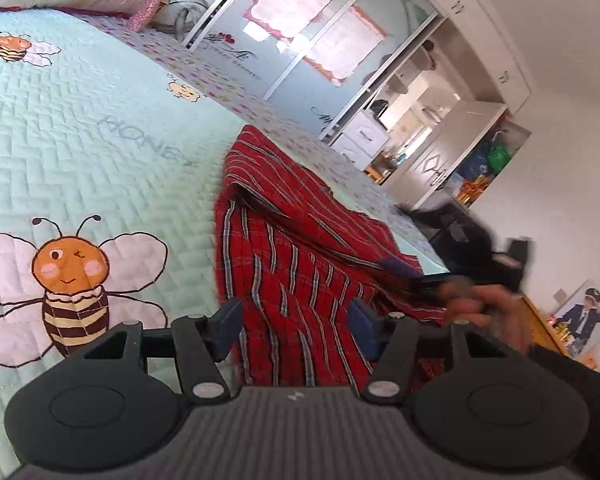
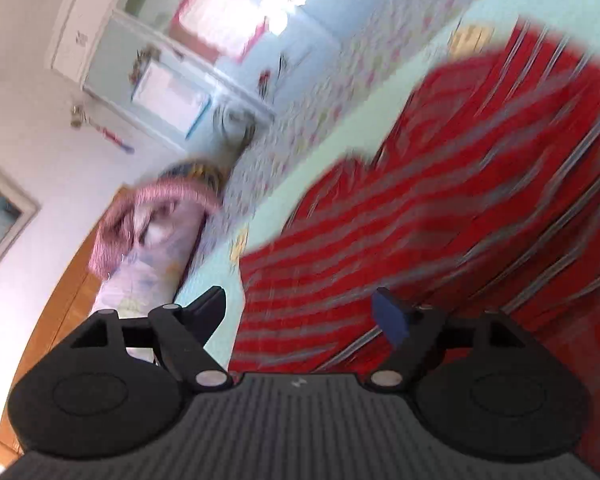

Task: Fold clothes

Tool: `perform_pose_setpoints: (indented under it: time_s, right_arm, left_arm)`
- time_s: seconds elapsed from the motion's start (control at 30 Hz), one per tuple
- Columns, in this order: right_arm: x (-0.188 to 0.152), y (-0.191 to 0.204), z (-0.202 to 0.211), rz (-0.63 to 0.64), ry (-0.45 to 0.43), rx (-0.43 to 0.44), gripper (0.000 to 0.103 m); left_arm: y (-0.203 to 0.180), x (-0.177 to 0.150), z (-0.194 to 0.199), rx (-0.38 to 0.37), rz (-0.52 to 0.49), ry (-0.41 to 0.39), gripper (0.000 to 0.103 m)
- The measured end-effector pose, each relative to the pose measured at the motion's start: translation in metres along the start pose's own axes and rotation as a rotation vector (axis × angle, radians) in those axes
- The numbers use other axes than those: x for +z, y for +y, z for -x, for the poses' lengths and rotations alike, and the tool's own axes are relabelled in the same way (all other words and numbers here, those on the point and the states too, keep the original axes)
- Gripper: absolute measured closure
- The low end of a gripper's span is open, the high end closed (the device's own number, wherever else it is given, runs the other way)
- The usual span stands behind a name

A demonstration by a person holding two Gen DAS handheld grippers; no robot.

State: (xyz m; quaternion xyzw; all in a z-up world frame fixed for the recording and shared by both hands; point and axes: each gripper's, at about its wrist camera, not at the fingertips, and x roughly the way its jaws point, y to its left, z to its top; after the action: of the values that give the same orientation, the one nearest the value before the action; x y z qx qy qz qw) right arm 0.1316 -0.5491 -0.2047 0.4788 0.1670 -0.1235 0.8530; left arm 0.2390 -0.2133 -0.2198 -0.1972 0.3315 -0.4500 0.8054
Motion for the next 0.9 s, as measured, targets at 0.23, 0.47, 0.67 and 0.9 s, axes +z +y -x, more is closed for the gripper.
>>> perform_pose_setpoints:
  time_s: [0.23, 0.47, 0.67, 0.9]
  right_arm:
    - [-0.015, 0.0, 0.008, 0.045, -0.069, -0.118, 0.038]
    - [0.074, -0.028, -0.006, -0.04, -0.158, -0.181, 0.025]
    - [0.131, -0.048, -0.012, -0.066, -0.21, -0.255, 0.034]
    - [0.117, -0.056, 0.072, -0.041, -0.258, -0.213, 0.029]
  left_arm:
    - [0.03, 0.001, 0.003, -0.021, 0.08, 0.016, 0.043]
    - [0.035, 0.0, 0.004, -0.009, 0.07, 0.025, 0.042]
    - [0.039, -0.003, -0.002, 0.018, 0.059, 0.048, 0.042]
    - [0.039, -0.004, 0.001, 0.015, 0.045, 0.046, 0.041]
